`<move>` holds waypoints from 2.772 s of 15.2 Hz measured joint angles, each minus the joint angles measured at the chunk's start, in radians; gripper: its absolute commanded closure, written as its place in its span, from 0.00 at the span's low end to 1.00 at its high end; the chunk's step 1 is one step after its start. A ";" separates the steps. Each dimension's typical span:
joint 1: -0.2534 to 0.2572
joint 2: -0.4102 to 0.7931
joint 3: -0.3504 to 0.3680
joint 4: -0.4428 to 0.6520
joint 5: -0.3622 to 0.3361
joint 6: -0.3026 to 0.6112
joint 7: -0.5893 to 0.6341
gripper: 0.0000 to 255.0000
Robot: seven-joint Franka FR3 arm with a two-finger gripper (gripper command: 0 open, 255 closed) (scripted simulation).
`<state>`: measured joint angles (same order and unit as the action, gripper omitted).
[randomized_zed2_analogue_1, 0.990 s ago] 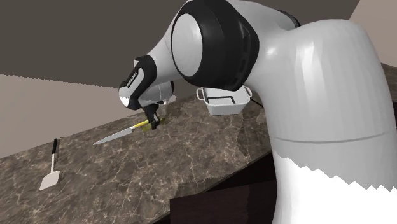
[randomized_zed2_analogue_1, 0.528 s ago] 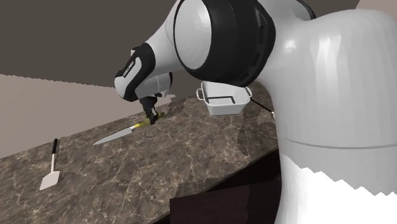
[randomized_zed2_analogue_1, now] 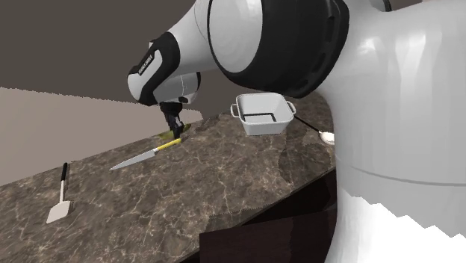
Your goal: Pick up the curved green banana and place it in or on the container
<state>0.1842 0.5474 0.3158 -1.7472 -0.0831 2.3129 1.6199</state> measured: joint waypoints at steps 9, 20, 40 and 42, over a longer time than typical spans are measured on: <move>-0.043 -0.057 0.004 0.010 0.024 -0.069 -0.049 1.00; -0.211 -0.009 -0.044 0.092 0.047 -0.120 -0.278 1.00; -0.416 0.392 -0.129 0.807 0.039 -0.461 -0.614 1.00; -0.424 0.481 -0.137 0.958 0.036 -0.525 -0.641 1.00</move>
<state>-0.2394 1.0284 0.1790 -0.7890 -0.0469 1.7879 0.9793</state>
